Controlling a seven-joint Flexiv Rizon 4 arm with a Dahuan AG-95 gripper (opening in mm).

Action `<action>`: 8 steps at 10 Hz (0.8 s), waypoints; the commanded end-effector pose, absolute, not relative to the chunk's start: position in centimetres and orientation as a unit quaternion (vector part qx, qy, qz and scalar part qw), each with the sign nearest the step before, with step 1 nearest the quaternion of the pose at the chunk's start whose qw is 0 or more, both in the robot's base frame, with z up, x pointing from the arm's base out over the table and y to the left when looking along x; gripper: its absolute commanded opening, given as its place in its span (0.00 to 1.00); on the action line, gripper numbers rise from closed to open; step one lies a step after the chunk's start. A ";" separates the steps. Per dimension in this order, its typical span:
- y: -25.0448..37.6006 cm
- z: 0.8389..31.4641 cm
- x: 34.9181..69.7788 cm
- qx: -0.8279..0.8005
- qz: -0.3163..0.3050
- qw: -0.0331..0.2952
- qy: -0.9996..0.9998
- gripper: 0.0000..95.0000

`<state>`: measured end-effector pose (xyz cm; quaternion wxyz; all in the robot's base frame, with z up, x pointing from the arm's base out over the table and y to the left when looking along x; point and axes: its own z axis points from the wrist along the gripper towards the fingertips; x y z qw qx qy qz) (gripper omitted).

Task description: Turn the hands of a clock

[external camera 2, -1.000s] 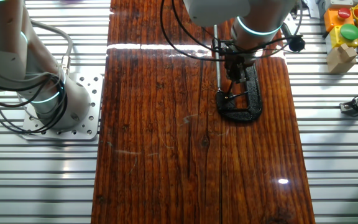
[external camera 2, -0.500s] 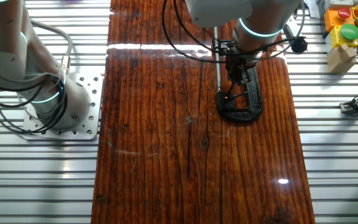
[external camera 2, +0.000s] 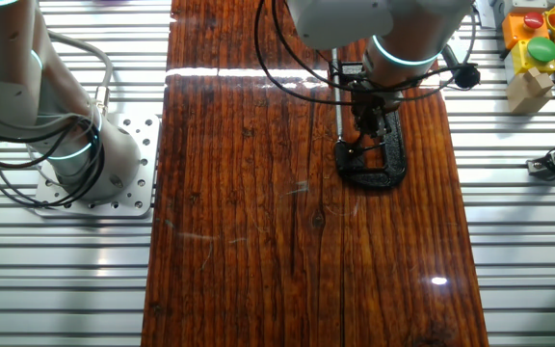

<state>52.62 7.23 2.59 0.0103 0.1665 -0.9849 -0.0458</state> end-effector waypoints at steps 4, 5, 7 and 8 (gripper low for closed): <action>6.6 2.7 52.9 0.176 -0.046 0.010 -0.983 0.00; 6.5 2.6 52.9 0.177 -0.046 0.010 -0.983 0.00; 6.3 2.6 53.1 0.179 -0.046 0.009 -0.983 0.00; 6.1 2.7 53.2 0.181 -0.046 0.009 -0.982 0.00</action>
